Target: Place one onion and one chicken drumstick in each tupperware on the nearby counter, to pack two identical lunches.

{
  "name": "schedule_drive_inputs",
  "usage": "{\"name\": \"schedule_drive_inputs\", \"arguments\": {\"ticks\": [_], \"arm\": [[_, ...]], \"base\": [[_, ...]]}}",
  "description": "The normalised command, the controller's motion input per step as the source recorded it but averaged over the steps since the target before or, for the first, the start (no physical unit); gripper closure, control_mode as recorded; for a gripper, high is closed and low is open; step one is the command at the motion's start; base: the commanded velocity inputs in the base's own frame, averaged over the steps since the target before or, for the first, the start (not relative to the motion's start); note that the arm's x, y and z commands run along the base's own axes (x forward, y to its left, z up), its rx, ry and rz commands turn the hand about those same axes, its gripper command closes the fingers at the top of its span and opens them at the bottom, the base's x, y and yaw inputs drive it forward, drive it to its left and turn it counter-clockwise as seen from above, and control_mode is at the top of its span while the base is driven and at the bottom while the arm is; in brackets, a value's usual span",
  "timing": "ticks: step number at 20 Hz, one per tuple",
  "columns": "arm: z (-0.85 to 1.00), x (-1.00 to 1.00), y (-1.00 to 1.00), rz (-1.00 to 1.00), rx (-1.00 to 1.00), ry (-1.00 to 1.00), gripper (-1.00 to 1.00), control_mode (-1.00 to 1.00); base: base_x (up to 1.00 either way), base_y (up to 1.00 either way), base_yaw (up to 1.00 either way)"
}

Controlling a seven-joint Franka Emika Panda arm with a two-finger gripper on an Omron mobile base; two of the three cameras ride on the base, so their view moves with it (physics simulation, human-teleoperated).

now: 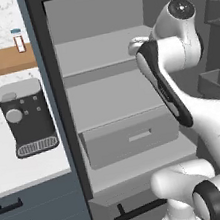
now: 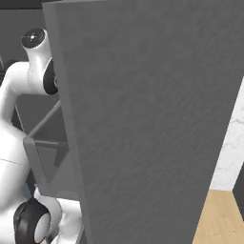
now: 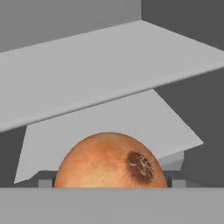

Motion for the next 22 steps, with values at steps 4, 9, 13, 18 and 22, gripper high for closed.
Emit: {"name": "schedule_drive_inputs", "arguments": {"ticks": [4,9,13,18,22], "arm": [[-0.28,-0.5,0.25,0.06,-0.02,0.05,1.0,1.0],[0.0,0.0,0.0,0.0,0.0,0.0,1.0,1.0],[0.0,0.0,0.0,0.0,0.0,0.0,1.0,1.0],[0.0,0.0,0.0,0.0,0.0,0.0,1.0,1.0],[0.0,0.0,0.0,0.0,0.0,0.0,1.0,1.0]], "base": [[-0.5,0.27,0.07],[-1.0,0.61,0.16],[-1.0,0.98,0.22],[-0.24,1.0,0.11],[0.26,1.0,0.01]]}}
